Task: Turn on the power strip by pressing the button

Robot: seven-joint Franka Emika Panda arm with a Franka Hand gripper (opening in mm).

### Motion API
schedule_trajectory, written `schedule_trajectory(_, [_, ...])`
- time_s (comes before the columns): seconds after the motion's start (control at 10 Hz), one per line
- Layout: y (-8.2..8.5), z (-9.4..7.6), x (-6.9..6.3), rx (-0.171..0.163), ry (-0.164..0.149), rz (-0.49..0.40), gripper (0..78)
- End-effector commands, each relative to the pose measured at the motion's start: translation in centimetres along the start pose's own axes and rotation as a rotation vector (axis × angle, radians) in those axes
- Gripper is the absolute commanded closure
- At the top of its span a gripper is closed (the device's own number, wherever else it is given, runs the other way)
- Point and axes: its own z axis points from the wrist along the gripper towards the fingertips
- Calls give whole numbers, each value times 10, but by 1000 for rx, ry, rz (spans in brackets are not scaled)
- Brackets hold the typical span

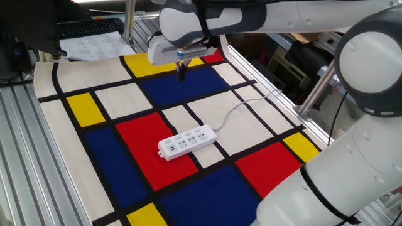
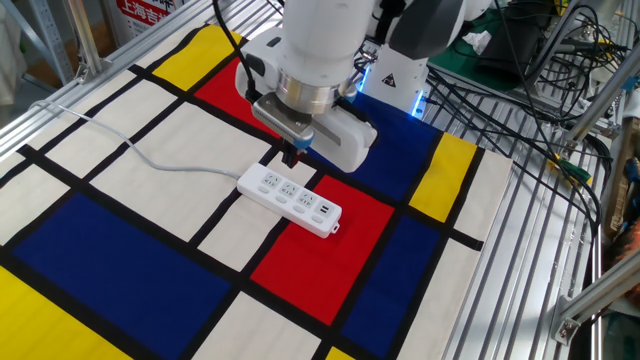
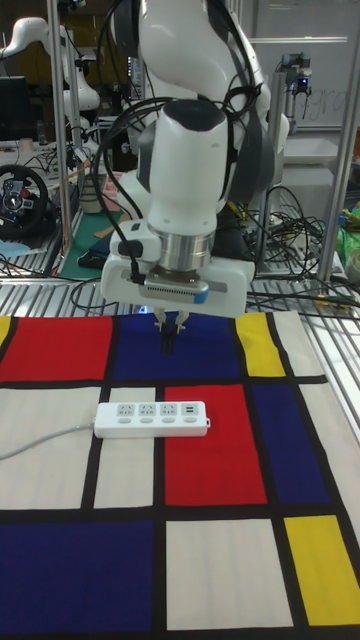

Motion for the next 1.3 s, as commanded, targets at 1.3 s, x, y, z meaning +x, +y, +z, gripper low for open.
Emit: schedule_trajectory(1.3, [0,-1,-1,-24,11,18,776])
